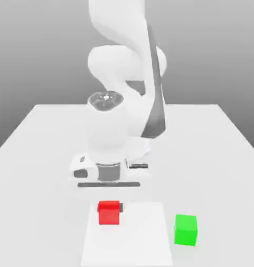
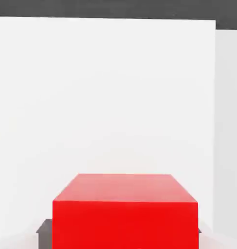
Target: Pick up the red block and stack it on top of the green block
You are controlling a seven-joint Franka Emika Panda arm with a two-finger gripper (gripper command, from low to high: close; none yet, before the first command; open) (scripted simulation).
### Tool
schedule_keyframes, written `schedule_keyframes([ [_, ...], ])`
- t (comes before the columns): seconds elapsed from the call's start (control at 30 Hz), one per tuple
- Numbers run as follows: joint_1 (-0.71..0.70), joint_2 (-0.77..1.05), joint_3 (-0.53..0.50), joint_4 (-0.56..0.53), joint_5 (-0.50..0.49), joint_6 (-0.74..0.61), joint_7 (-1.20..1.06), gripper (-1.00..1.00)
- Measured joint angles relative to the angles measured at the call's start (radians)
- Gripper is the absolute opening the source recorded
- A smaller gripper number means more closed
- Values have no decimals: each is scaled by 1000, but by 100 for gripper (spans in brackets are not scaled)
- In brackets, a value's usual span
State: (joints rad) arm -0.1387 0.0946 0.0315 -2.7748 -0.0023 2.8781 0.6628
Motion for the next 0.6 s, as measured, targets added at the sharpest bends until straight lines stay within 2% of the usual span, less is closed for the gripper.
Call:
schedule_keyframes([
  [0.17,-13,-89,15,-16,3,-81,-30,-100],
  [0.37,-32,-97,55,11,7,-117,-275,-100],
  [0.6,-78,-95,162,45,9,-150,-566,-100],
])
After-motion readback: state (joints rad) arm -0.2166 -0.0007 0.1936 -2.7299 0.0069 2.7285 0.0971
